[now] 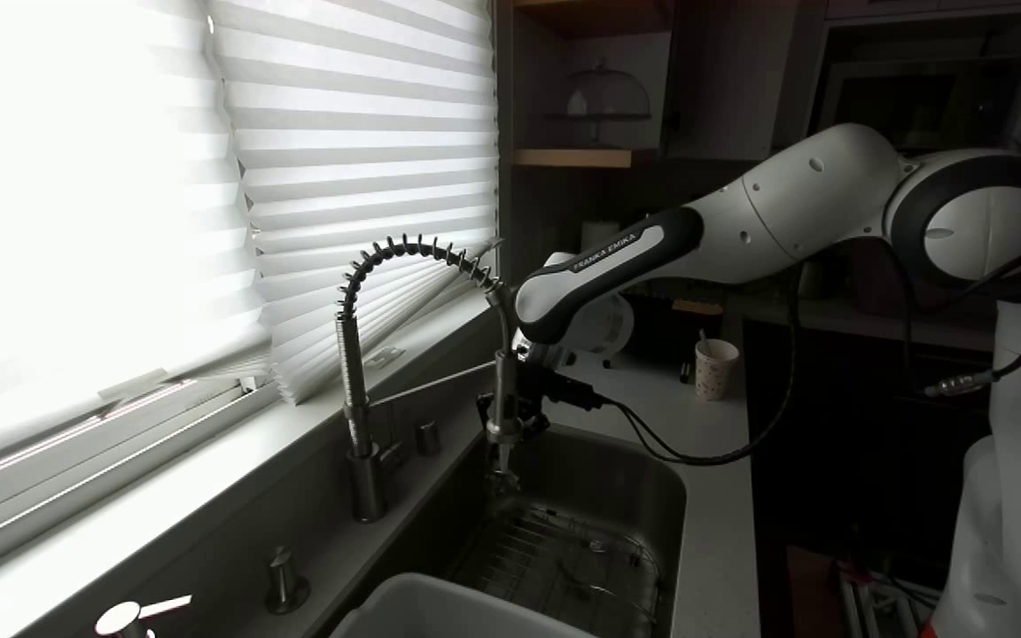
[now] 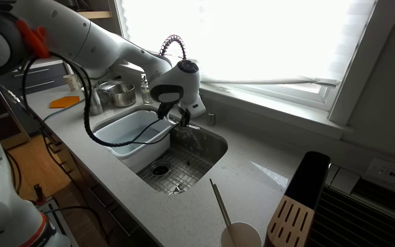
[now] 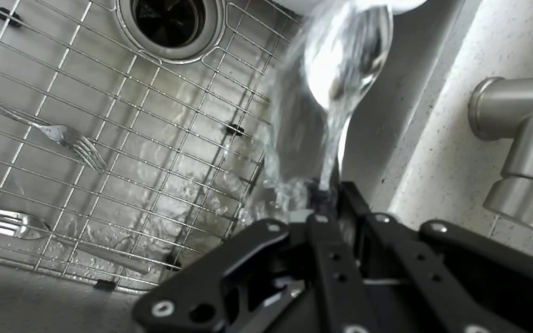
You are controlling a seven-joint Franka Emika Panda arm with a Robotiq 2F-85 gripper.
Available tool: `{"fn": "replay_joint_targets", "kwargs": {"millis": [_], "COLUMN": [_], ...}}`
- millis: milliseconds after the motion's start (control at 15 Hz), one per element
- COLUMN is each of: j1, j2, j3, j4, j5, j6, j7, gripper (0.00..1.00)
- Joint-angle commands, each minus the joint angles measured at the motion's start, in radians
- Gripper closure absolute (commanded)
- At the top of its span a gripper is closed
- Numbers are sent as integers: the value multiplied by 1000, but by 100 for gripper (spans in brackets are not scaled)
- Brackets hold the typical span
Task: Rinse the spoon with the water, then put it back on the countertop
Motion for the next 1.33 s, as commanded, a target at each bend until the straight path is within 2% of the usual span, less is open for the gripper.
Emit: {"fn": "replay_joint_targets", "kwargs": {"millis": [0,400,867,1267], "j1": [-6,-4,7,-2], "j2": [9,-4,-8,-19], "j3": [-9,-45,-94,-128], "j4": [12,-2,-10,-17], "j5": [-19,-129,-382,-575], "j6": [-27,-21,-10,-3], "j7": [38,141,327,399], "gripper": [97,97,97,97]}}
